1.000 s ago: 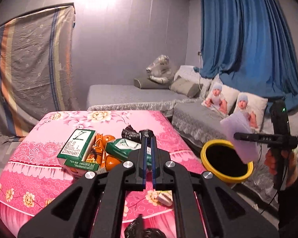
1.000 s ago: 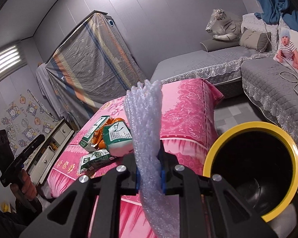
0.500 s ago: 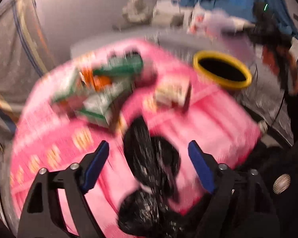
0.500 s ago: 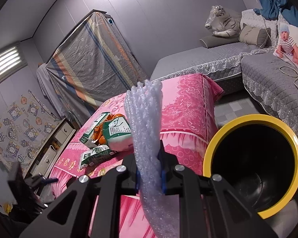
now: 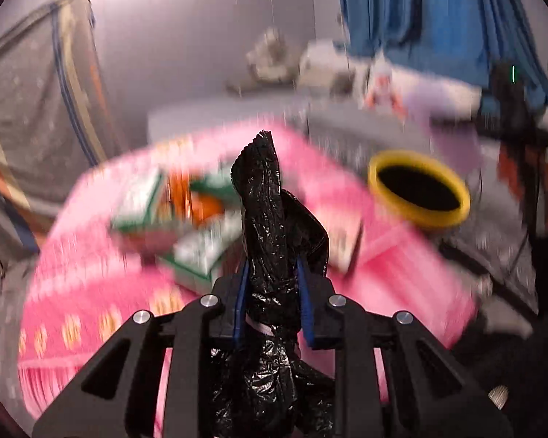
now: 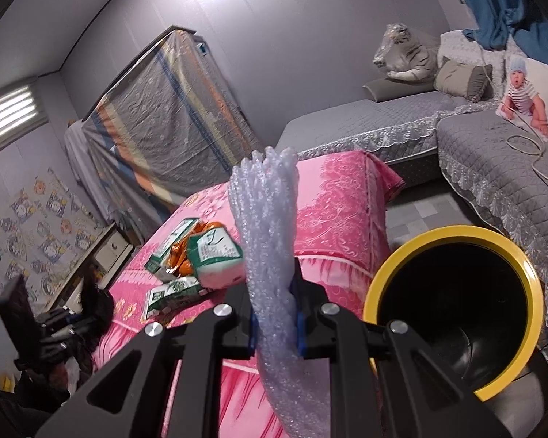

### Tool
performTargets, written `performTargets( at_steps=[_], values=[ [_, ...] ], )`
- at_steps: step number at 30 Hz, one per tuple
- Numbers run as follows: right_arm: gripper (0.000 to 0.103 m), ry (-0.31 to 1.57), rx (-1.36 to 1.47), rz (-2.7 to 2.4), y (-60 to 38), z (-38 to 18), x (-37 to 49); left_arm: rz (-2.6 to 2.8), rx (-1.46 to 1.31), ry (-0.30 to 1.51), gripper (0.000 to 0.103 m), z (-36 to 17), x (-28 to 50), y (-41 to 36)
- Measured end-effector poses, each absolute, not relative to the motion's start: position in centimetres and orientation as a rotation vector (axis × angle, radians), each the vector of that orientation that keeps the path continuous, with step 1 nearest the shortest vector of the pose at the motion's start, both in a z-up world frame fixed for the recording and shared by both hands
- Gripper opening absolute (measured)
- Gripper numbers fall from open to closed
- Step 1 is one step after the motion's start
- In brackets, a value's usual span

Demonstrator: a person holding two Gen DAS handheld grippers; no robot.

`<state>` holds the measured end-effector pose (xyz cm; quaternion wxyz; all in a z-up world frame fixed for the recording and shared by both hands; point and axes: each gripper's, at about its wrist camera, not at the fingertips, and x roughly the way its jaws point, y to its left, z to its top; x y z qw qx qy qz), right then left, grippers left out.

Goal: Collect trash
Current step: 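Carry the foam sleeve and black bag with both tools over the yellow-rimmed bin, then open both tools to drop the foam sleeve and black bag into the bin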

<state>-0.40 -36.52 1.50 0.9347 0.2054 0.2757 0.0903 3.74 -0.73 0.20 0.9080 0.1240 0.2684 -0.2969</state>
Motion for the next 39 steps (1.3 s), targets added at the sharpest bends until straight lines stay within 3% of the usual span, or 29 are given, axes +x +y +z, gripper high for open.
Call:
performTargets(
  at_steps=[5, 9, 18, 33, 34, 35, 36, 37, 38, 39],
  values=[
    [0.014, 0.529, 0.479, 0.057, -39.6, 1.3, -1.2, -0.689, 0.186, 0.451, 0.022, 3.5, 6.5, -5.7],
    [0.014, 0.528, 0.493, -0.099, -42.4, 0.3, -2.0, -0.824, 0.167, 0.496, 0.022, 3.1, 9.2, -12.3],
    [0.014, 0.591, 0.612, -0.254, -47.7, -5.1, -1.1, -0.985, 0.227, 0.626, 0.022, -1.9, 12.8, -27.9],
    [0.016, 0.662, 0.725, -0.359, -52.5, -10.4, 0.1, -0.894, 0.191, 0.815, 0.025, -8.9, 16.3, -36.6],
    [0.021, 0.662, 0.726, -0.367, -52.6, -10.4, 0.0, -0.891, 0.186, 0.819, 0.027, -8.9, 16.4, -36.8],
    [0.03, 0.659, 0.726, -0.377, -52.9, -10.4, -0.2, -0.903, 0.174, 0.824, 0.036, -8.7, 16.5, -36.5],
    [0.038, 0.647, 0.725, -0.4, -53.0, -10.2, -0.6, -0.912, 0.164, 0.82, 0.053, -8.5, 16.4, -36.1],
    [0.056, 0.636, 0.725, -0.415, -53.2, -10.0, -0.8, -0.906, 0.158, 0.811, 0.063, -8.2, 16.4, -35.8],
    [0.065, 0.618, 0.727, -0.432, -53.4, -9.8, -1.2, -0.894, 0.145, 0.797, 0.077, -7.8, 16.4, -35.3],
    [0.065, 0.609, 0.727, -0.439, -53.6, -9.6, -1.5, -0.893, 0.128, 0.786, 0.079, -7.5, 16.4, -34.7]
  ],
)
